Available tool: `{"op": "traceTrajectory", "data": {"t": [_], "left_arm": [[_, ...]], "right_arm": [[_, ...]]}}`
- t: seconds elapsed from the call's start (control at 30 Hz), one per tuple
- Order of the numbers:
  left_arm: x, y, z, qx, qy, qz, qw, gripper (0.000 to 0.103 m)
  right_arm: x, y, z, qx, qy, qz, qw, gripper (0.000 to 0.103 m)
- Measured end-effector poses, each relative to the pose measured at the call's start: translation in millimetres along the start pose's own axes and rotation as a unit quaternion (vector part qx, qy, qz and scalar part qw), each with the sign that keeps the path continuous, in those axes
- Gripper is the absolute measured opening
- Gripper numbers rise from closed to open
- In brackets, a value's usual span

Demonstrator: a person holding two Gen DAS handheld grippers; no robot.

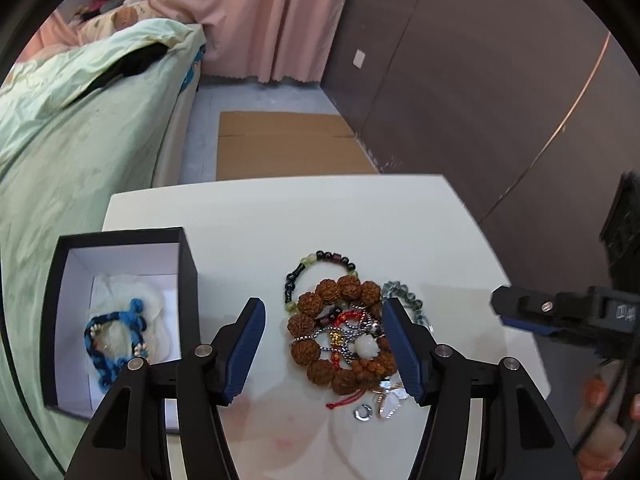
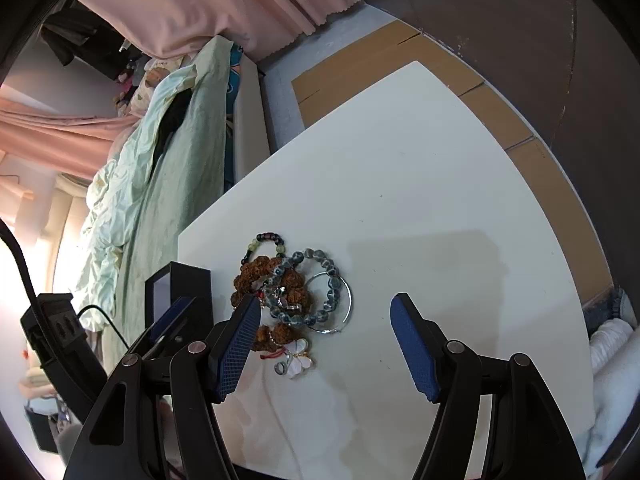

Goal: Organize jewelry

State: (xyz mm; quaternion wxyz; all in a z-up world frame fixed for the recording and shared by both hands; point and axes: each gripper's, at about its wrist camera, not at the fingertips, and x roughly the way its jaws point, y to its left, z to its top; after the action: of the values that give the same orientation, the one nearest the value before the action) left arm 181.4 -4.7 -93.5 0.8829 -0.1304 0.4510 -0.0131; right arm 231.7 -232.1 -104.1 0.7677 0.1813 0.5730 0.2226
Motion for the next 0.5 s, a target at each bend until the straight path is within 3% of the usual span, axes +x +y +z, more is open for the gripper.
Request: {"op": "traceTrajectory", "data": {"t": [0.13,0.33,0.5], "left_arm": [[19.7,3.0,2.6,-0.004,0.019,0.01,0.9998,0.059],[34.6,-4.9,8.9,0.041,0.017,0.055,0.9975,0.057],[38.8,-10.9,9.1,0.067,0.03,0.058,0.9956,0.053]], "right_arm": [[1.6,-1.7,4.1,0.002,0.001,0.0,1.0,0.068],[5.7,-1.6,7.4,-0.002,0.01,0.002,1.0,0.068],[11.5,1.3,8.5,-0.005,0.022,0.013,1.0,0.068]]}}
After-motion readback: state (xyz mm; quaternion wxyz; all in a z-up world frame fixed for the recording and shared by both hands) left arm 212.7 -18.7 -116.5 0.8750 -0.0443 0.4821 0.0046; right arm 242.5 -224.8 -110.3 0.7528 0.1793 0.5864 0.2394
